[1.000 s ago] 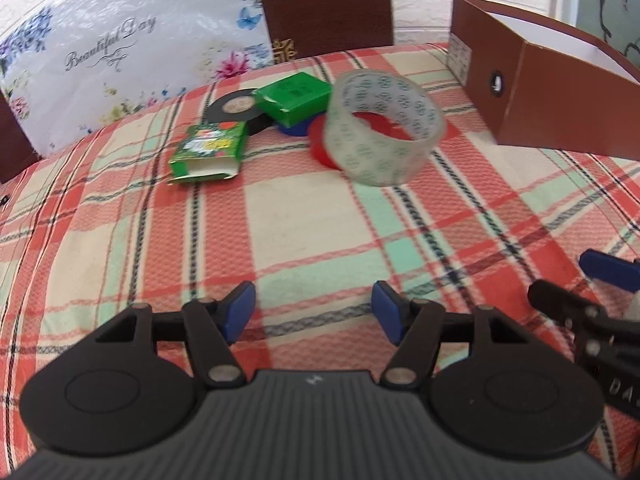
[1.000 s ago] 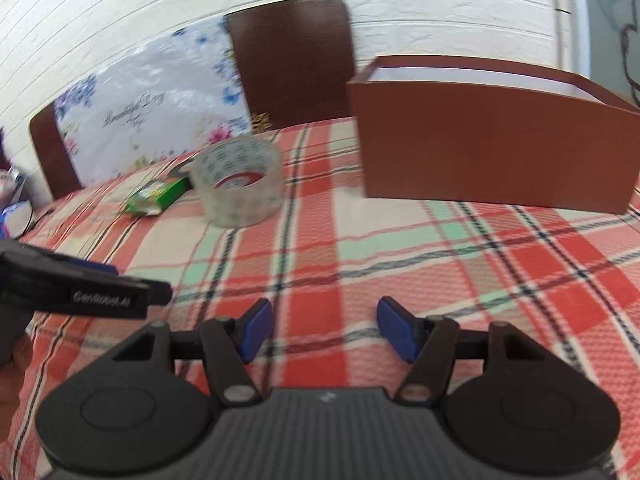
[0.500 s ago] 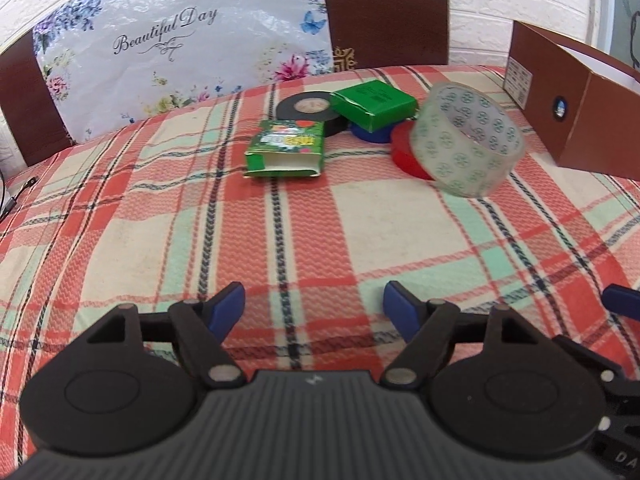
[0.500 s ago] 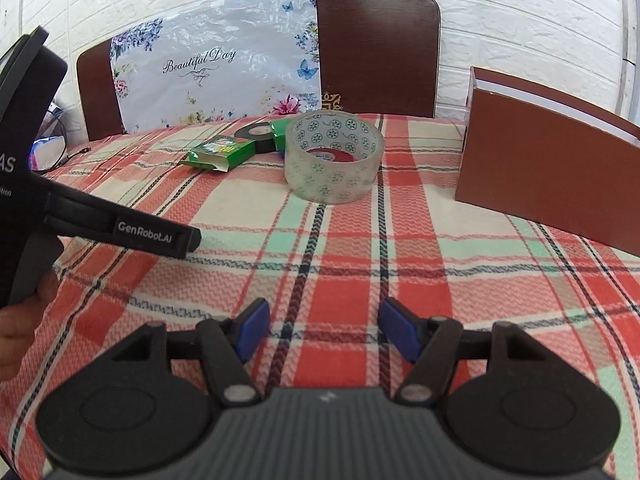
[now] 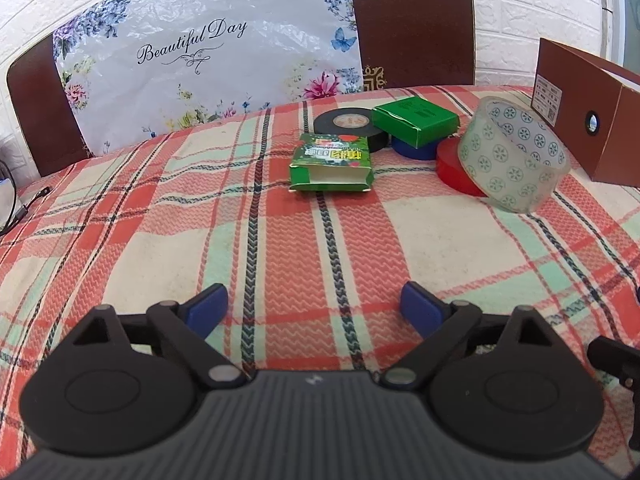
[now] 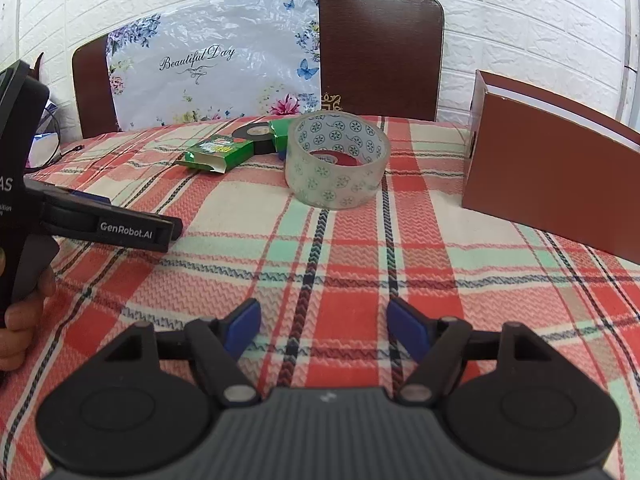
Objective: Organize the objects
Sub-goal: 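Withdraw the left tool and move it to the clear tape roll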
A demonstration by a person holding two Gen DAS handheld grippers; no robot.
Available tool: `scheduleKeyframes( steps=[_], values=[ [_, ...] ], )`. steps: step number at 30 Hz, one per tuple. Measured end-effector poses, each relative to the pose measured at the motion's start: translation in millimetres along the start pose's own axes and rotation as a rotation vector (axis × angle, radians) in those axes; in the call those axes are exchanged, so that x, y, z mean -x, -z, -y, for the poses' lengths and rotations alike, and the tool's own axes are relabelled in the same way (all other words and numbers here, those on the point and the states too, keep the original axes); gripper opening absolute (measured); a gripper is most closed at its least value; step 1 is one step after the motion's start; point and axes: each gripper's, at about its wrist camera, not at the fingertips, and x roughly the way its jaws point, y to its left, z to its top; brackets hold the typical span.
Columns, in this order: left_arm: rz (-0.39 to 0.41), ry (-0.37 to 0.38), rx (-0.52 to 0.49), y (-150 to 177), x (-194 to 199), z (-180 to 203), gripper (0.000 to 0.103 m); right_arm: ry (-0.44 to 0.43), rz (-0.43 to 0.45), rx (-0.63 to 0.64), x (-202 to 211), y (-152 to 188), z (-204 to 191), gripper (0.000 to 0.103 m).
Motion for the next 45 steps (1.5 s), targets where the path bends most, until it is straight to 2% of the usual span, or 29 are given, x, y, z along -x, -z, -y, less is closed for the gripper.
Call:
scheduleKeyframes(
  steps=[10,18,20,23,29,31,33,39,45],
  values=[
    [0.016,0.024,0.04,-0.6,-9.7,-10.1,0.1,-0.013,-0.009,-0.005,-15.3,-10.1,-2.7,0.081],
    [0.021,0.029,0.045,0.4,-9.2,-10.9,0.1,-0.03,-0.003,-0.038,-43.5,-31.3,0.3,0.085],
    [0.026,0.035,0.052,0.8,-9.7,-12.2,0.1,-0.04,0.021,-0.063,-50.1,-39.2,3.7,0.086],
    [0.032,0.042,0.06,1.6,-9.6,-13.2,0.1,-0.031,0.083,-0.081,-58.9,-52.6,5.5,0.098],
    [0.036,0.055,0.075,3.0,-10.7,-14.8,0.101,-0.016,0.142,-0.079,-86.0,-77.3,7.4,0.103],
    [0.036,0.055,0.075,2.9,-10.8,-15.1,0.101,-0.014,0.143,-0.099,-93.1,-82.0,10.9,0.102],
    [0.036,0.055,0.076,2.9,-10.9,-15.1,0.101,-0.025,0.13,-0.115,-96.5,-83.6,14.6,0.094],
    [0.036,0.056,0.077,3.0,-11.0,-15.5,0.101,-0.018,0.133,-0.076,-67.0,-67.3,18.0,0.093],
    [0.036,0.057,0.078,3.2,-10.7,-15.6,0.101,-0.036,0.075,0.01,-4.1,-21.6,25.1,0.093]
  ],
)
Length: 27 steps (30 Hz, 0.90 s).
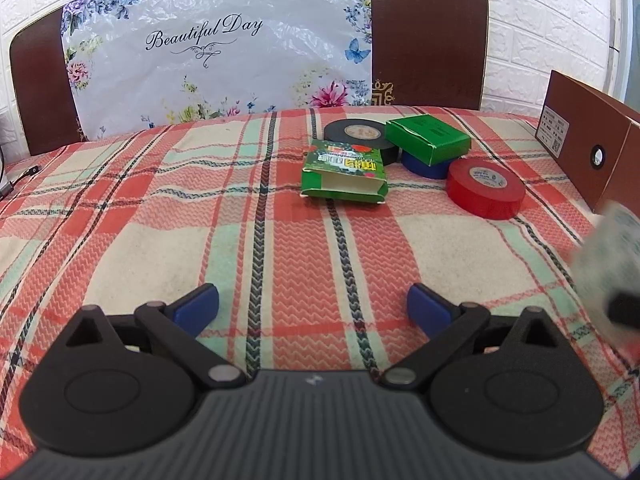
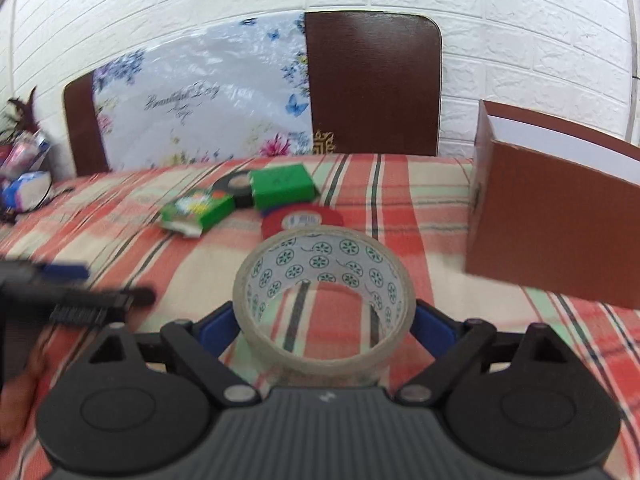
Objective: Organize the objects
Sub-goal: 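Withdraw the left tool and move it to the clear tape roll, then close the left tool on the rim of the clear tape roll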
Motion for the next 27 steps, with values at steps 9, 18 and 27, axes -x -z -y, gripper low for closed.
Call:
scheduleKeyframes(
  steps=[9,18,27],
  values=[
    [-0.096,0.134,0.072,-11.3,21.4,8.6,0.084,0.042,-0.035,0.051,44.5,40.3,-4.4,0.094],
    [-0.203,0.483,0.012,-38.5,59.5,87.4,0.066,0.014,-0.044,0.021,40.5,39.6,1.0,0.094],
    [-0.273,0.435,-0.156,-27.8,48.8,140.6,0.024,-0.009,-0.02,0.001,42.0,41.8,6.5,0.09]
  ],
)
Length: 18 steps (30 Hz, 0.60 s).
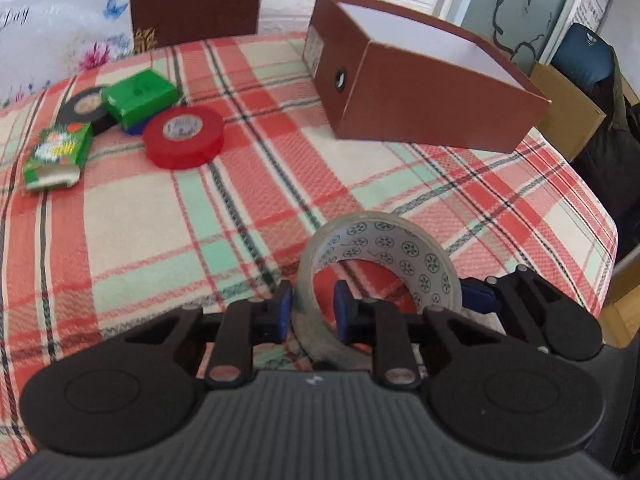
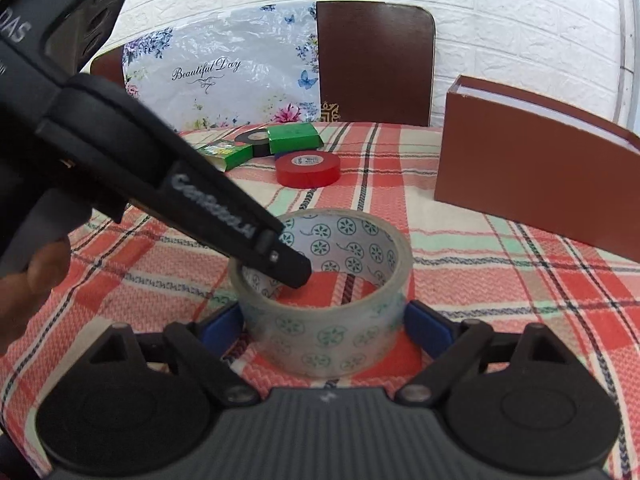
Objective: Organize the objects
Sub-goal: 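Close the left tool on the rim of the clear tape roll, then carry the tape roll into the brown box and open the left tool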
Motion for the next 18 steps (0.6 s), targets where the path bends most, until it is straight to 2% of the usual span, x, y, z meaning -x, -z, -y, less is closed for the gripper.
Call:
scheduleKeyframes(
  steps=[3,8,12,15,18],
  values=[
    [0.065,0.01,-0.038,-21.2,10.9,12.7,0.024,0.037,0.083,-0.012,11.3,-6.3,10.0,0.091],
    [0.188,0.036,-0.13,-74.6,14.6,54.7,0.024,0.192,0.272,0.018,27.7,-27.9,38.8,0.091],
    [0.293,0.052,-0.198,-120.0,3.1,95.8,0.024,0.304,0.378,0.013,28.8,-52.9,80.6,0.091],
    [0.339,0.069,-0.213,-147.7,-12.9,121.6,0.024,0.387,0.434,0.019,24.2,-68.9,112.9,0.091],
    [0.354,0.093,-0.219,-167.7,-33.9,140.6,0.024,0.439,0.449,0.01,14.9,-79.6,146.1,0.091]
  ],
)
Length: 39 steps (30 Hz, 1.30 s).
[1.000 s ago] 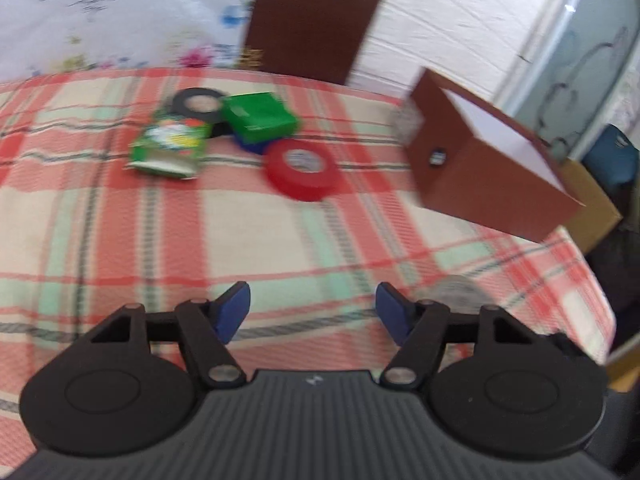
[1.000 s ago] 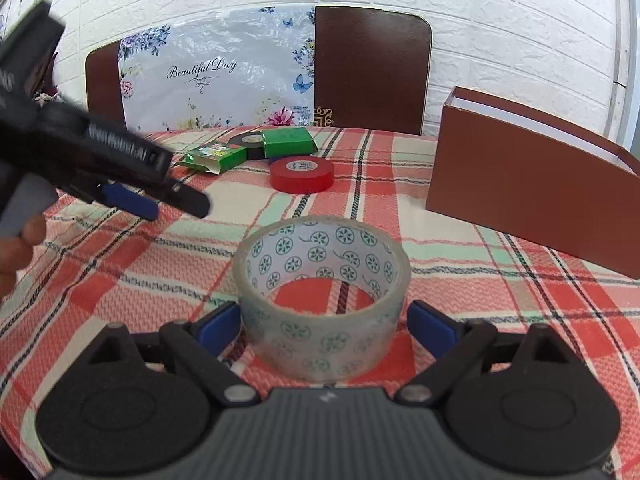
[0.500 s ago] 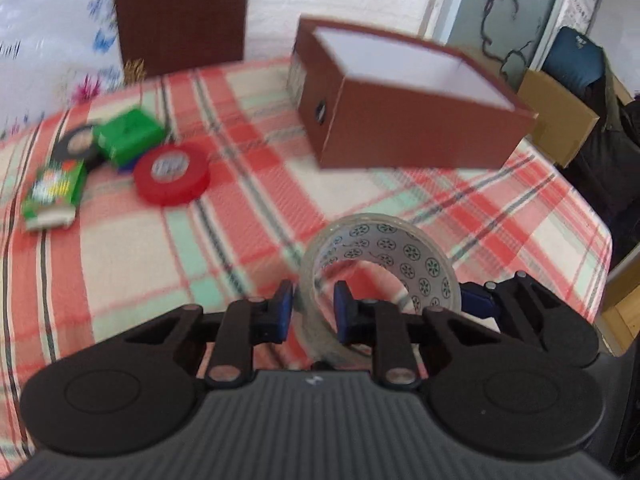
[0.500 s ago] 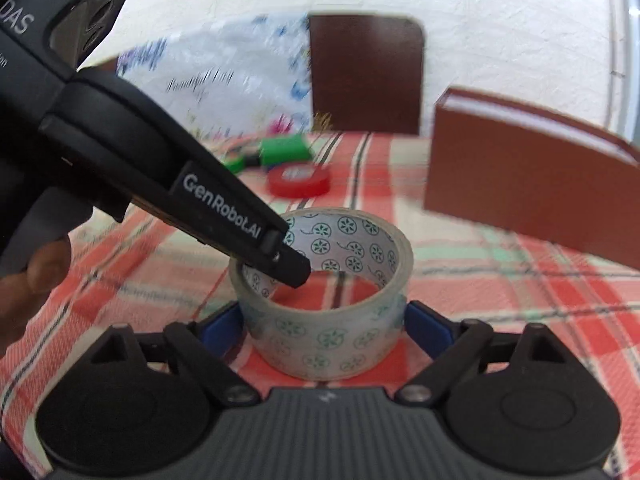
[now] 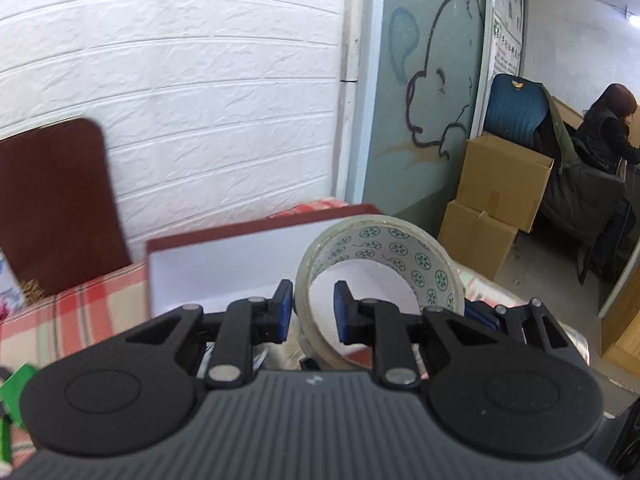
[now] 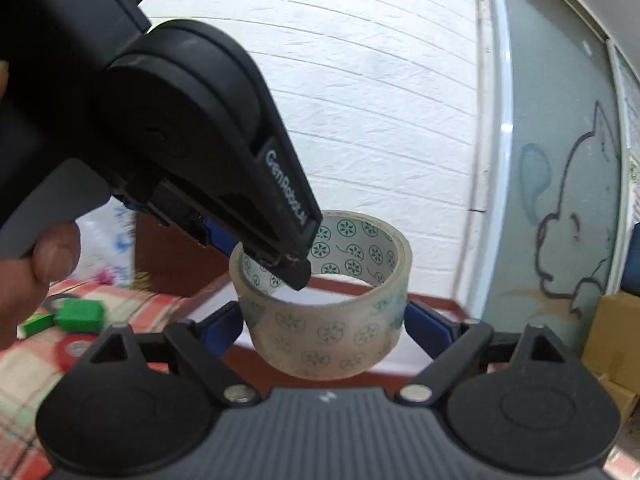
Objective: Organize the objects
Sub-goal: 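Carry the tape roll into the brown box and open the left tool, then withdraw the left tool from the box and move it to the red tape roll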
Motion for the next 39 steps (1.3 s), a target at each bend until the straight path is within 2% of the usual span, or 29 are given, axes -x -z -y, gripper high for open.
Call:
scheduleKeyframes(
  steps=[5,8,10,14,21,29,32,35,39],
  values=[
    [-0.029,0.033,-0.005,-4.2,-37.6,16.6,0.026,0.07,-0.039,-0.008,-38.2,8.7,33.0,0.091],
    [-0.057,-0.003,-0.029,1.6,-57.9,24.5,0.029,0.086,-0.109,-0.005,-60.4,19.8,43.6,0.091],
    [-0.08,-0.016,-0.038,6.8,-61.8,24.0,0.032,0.096,-0.108,-0.031,-63.2,26.1,46.6,0.093],
    [-0.076,-0.052,-0.069,16.3,-49.5,21.0,0.043,0.102,-0.079,-0.062,-55.1,30.9,43.9,0.094],
    [-0.066,-0.102,-0.111,29.5,-11.4,23.2,0.047,0.108,-0.074,-0.147,-12.5,33.3,34.9,0.094],
    [-0.085,-0.161,-0.134,60.1,31.7,20.0,0.054,0.056,-0.22,-0.253,16.4,51.1,36.4,0.094],
    [-0.125,-0.188,-0.115,75.5,41.5,10.4,0.054,0.035,-0.277,-0.3,26.5,53.7,33.0,0.094],
    [-0.177,-0.226,-0.082,93.1,48.1,-3.5,0.055,0.01,-0.335,-0.332,42.3,58.5,13.6,0.094],
    [-0.227,-0.28,-0.039,114.8,58.4,-25.2,0.058,0.0,-0.383,-0.32,48.9,64.7,0.0,0.092]
  ],
)
